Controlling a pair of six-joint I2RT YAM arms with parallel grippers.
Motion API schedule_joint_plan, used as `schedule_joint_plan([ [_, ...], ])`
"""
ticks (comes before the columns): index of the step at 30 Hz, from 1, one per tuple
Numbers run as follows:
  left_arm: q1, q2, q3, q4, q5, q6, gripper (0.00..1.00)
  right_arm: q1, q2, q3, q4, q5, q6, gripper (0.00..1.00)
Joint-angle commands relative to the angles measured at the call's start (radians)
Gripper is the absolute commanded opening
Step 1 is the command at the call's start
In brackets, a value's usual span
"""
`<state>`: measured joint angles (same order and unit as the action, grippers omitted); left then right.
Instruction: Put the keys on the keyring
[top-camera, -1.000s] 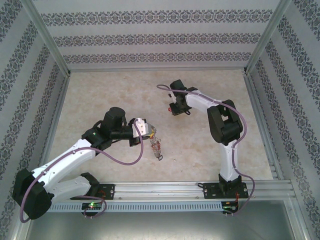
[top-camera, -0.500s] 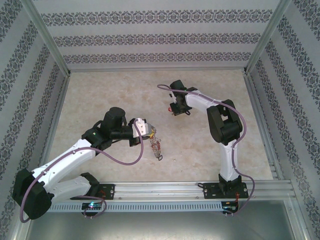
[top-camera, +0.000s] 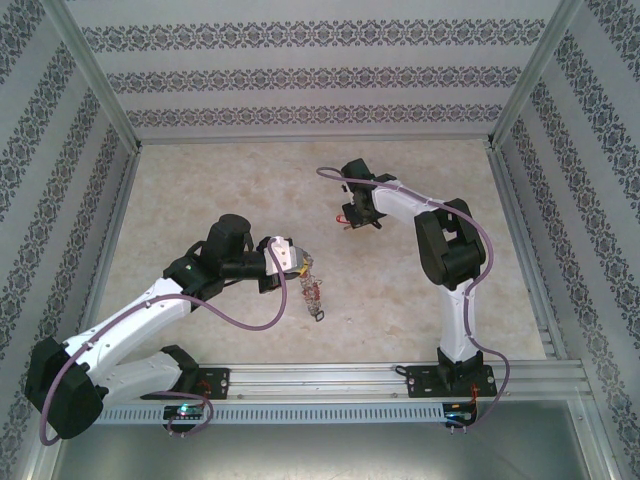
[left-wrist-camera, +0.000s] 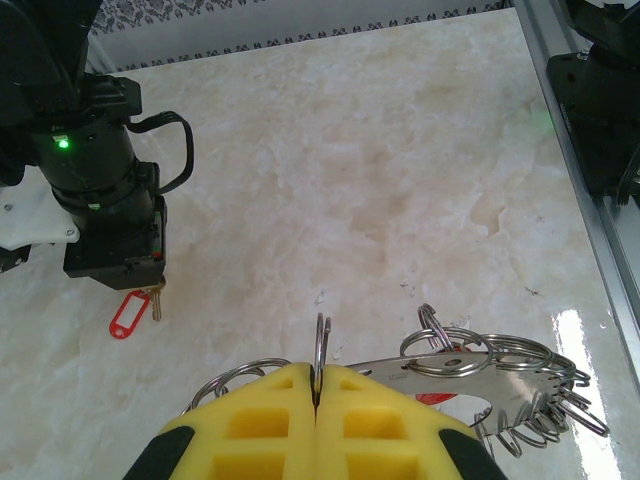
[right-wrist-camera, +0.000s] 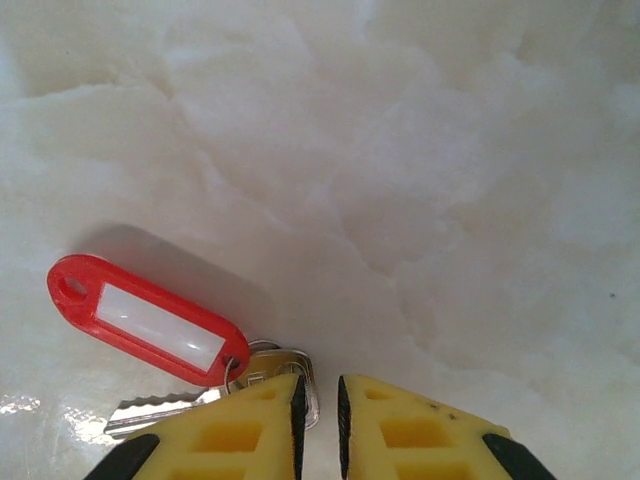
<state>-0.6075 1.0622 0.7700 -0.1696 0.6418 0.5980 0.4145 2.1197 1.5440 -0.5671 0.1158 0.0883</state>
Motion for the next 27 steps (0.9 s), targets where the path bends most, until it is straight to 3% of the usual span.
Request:
schedule_joint_plan([
  [1, 0.002, -0.018, 0.032, 0.016, 0.01, 0.008, 0.0, -0.008, 0.012, 0.025, 0.009, -0.007, 0.017, 0.18],
  [4, 0.002, -0.019, 0.033, 0.014, 0.009, 0.009, 0.0, -0.008, -0.01, 0.012, 0.017, -0.037, 0.013, 0.19],
  [9, 0.002, -0.02, 0.033, 0.013, 0.007, 0.011, 0.0, 0.01, -0.022, 0.017, 0.003, -0.036, -0.058, 0.31],
  [27, 0.002, -0.022, 0.035, 0.005, -0.007, 0.02, 0.0, 0.011, 0.075, 0.111, -0.091, -0.095, -0.05, 0.36],
])
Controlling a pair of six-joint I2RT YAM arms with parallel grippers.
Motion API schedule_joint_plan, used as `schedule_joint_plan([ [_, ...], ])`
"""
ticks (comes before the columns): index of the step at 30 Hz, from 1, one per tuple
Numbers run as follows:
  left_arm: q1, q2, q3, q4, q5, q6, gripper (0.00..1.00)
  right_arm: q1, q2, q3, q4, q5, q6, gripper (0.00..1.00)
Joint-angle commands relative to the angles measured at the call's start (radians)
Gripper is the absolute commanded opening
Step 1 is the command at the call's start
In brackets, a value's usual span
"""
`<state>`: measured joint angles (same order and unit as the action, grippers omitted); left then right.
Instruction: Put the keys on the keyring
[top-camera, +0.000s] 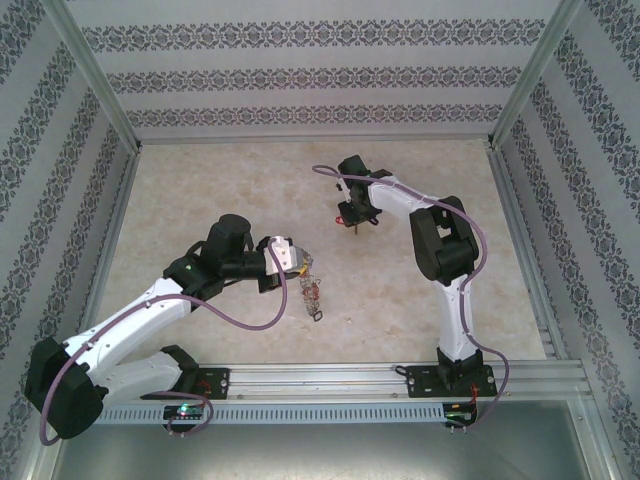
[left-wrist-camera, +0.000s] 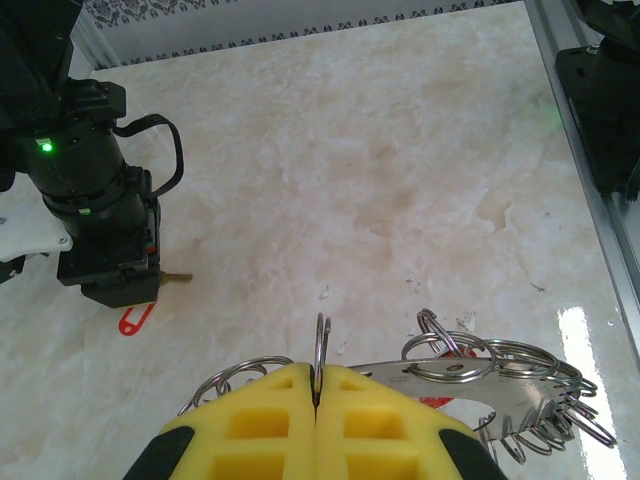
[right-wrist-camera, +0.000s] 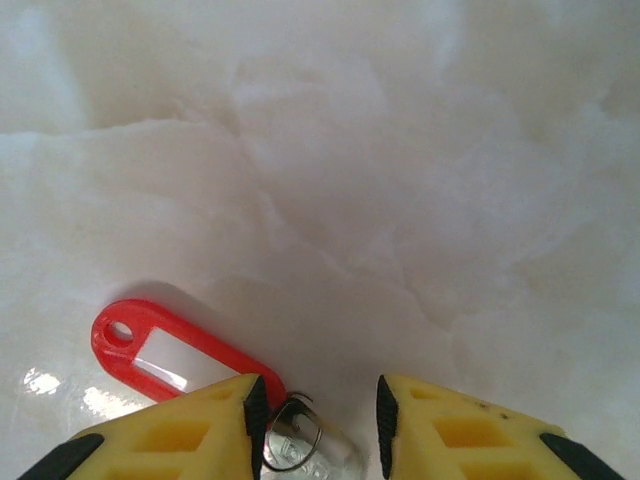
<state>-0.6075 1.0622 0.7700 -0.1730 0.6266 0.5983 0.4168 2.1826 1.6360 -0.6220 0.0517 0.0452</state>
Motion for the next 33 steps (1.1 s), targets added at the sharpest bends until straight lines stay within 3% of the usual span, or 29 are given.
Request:
schedule_joint_plan([
  [1, 0.002, -0.021, 0.034, 0.009, 0.008, 0.02, 0.0, 0.009, 0.012, 0.019, -0.036, -0.029, -0.007, 0.36],
  [13, 0.002, -0.025, 0.036, 0.007, 0.01, 0.018, 0.0, 0.002, -0.013, 0.01, -0.032, -0.07, 0.013, 0.34],
  [21, 0.002, -0.029, 0.036, 0.005, 0.012, 0.018, 0.0, -0.001, -0.085, -0.015, -0.004, -0.092, 0.071, 0.39],
  [33, 0.002, -0.034, 0.035, -0.002, 0.011, 0.022, 0.0, -0.003, -0.08, -0.038, 0.018, -0.112, 0.197, 0.37],
])
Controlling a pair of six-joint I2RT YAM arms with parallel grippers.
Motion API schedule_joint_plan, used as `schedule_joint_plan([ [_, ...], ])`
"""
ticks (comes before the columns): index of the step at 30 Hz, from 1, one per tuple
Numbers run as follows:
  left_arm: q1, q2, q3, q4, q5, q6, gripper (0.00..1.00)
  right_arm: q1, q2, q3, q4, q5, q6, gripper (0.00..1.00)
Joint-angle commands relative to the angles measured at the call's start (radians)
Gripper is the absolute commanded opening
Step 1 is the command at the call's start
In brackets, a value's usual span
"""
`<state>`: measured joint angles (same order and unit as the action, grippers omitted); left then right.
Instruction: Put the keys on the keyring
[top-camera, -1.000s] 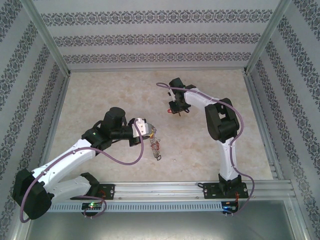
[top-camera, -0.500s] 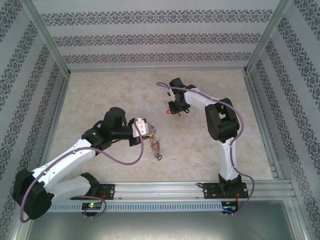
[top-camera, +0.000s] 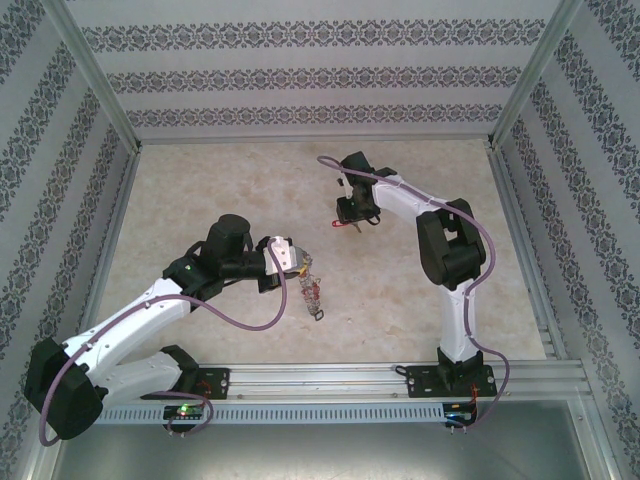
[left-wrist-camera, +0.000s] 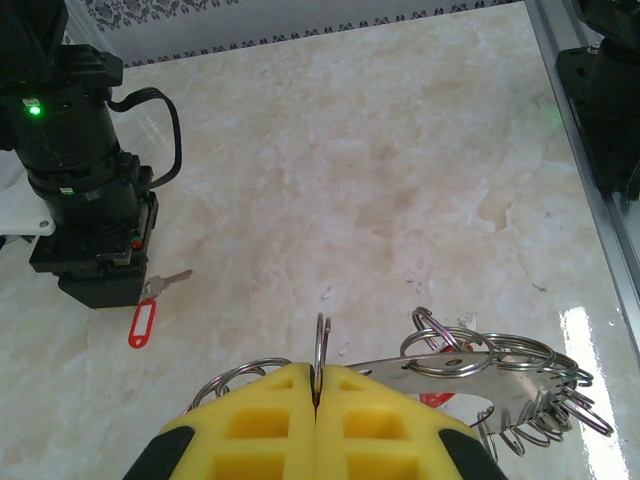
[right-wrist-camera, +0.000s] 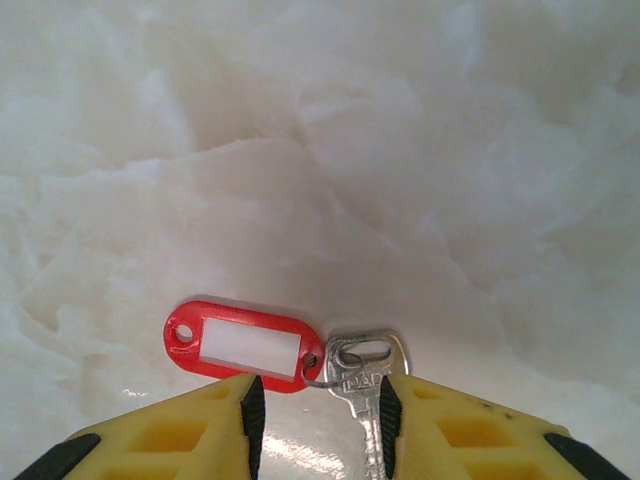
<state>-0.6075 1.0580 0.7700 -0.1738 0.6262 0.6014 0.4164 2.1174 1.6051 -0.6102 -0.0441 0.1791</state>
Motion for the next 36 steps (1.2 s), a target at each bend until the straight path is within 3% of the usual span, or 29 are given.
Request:
schedule_joint_plan([
  [1, 0.002, -0.029, 0.036, -0.002, 0.012, 0.02, 0.0, -0.004, -0.011, -0.004, 0.005, -0.01, 0.085, 0.37],
  [8, 0.002, -0.032, 0.037, -0.006, 0.011, 0.023, 0.0, -0.026, -0.003, -0.01, -0.028, 0.028, 0.409, 0.32],
  [13, 0.002, -0.034, 0.036, -0.006, 0.012, 0.023, 0.0, -0.018, 0.0, -0.027, 0.003, 0.041, 0.507, 0.31],
  [27, 0.002, -0.038, 0.039, -0.017, 0.012, 0.03, 0.0, 0.016, 0.067, 0.028, -0.001, 0.013, 0.538, 0.33],
  [36, 0.002, -0.04, 0.04, -0.023, 0.01, 0.035, 0.0, 0.034, 0.077, 0.053, -0.035, 0.072, 0.512, 0.22],
])
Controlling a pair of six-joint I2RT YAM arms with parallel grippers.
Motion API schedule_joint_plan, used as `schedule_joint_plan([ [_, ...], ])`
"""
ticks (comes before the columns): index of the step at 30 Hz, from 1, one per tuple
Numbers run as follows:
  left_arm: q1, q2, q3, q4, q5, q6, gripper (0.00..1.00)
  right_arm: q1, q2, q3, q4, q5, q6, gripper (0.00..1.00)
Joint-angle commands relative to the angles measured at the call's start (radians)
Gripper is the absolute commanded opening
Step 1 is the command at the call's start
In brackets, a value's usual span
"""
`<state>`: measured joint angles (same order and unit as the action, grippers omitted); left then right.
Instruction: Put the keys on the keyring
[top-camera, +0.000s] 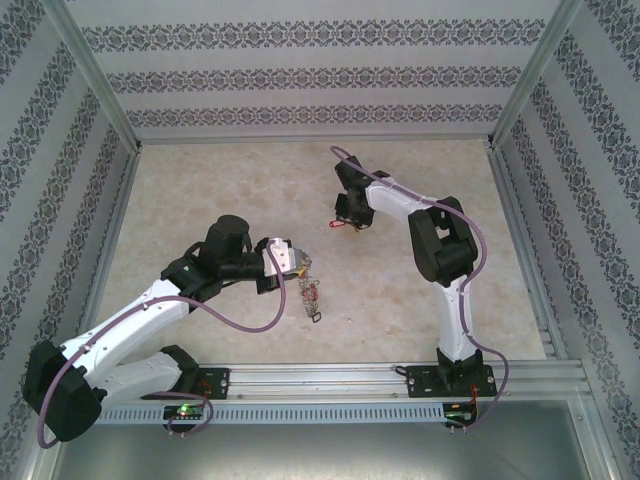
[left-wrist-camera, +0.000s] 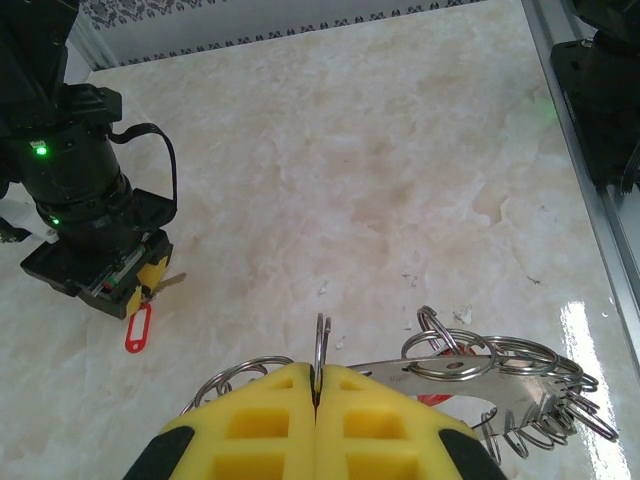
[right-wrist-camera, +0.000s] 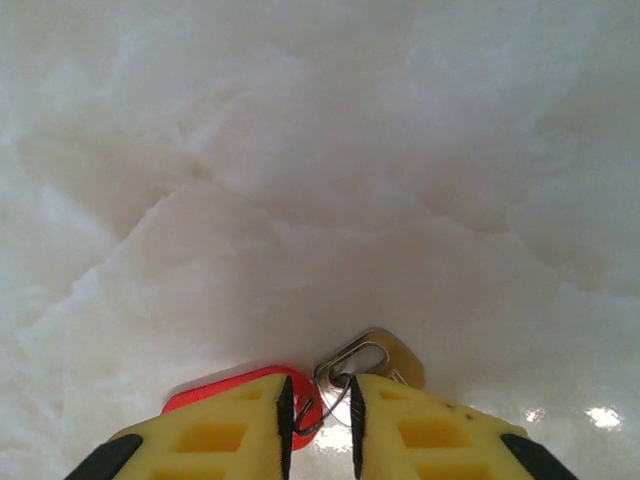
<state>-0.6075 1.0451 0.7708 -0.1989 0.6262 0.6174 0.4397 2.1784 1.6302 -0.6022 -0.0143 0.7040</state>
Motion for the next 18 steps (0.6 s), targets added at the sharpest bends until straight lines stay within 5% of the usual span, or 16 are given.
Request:
schedule_joint_plan([
  [1, 0.002, -0.027, 0.039, 0.001, 0.01, 0.019, 0.0, 0.013, 0.013, 0.031, -0.047, 0.051, -0.022, 0.22],
  [18, 0.002, -0.028, 0.04, -0.002, 0.008, 0.022, 0.0, 0.033, -0.007, 0.052, -0.076, 0.091, -0.099, 0.06],
])
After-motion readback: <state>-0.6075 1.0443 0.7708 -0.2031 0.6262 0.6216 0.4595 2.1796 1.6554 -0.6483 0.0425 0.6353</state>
